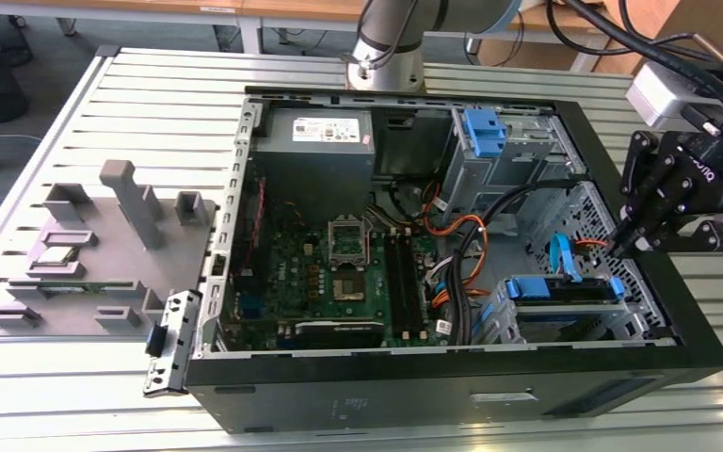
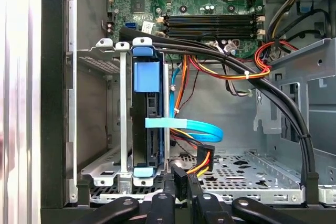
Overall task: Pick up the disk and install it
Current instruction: 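Insert the second disk wire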
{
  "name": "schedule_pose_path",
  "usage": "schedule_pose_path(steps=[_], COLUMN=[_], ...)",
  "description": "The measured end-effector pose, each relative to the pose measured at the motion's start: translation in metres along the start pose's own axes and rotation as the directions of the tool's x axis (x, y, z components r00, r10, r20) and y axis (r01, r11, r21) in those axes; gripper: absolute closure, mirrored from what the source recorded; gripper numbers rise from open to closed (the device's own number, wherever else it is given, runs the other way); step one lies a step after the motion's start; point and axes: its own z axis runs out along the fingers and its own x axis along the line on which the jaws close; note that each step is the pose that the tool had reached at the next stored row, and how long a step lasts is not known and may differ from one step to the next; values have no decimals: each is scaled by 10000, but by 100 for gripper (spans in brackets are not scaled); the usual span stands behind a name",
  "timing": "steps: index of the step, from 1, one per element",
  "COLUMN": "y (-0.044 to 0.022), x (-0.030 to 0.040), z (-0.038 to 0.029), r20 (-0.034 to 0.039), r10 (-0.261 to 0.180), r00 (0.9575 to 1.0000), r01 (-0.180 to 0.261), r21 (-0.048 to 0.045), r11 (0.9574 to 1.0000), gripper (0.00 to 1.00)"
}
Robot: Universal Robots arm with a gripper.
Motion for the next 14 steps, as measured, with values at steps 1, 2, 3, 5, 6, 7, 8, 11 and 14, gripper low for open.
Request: schedule_pose_path(steps=[1,2,3,5,6,7,8,11,14], y=[0,0,0,1,1,1,1,3,3], x=[0,0,0,0,0,0,0,2,2], z=[0,0,0,0,0,-2,-12,-56,-61], r20=[0,0,0,1,0,0,-2,15,18], r10=[0,0,0,0,0,0,1,0,0], r00=[10000,10000,10000,10000,10000,10000,10000,10000,10000], r01=[0,0,0,0,0,0,-1,0,0], r21=[0,0,0,0,0,0,1,0,-1], r11=[10000,10000,10000,10000,10000,10000,10000,10000,10000], gripper=[76,76,76,76,76,76,76,76,76])
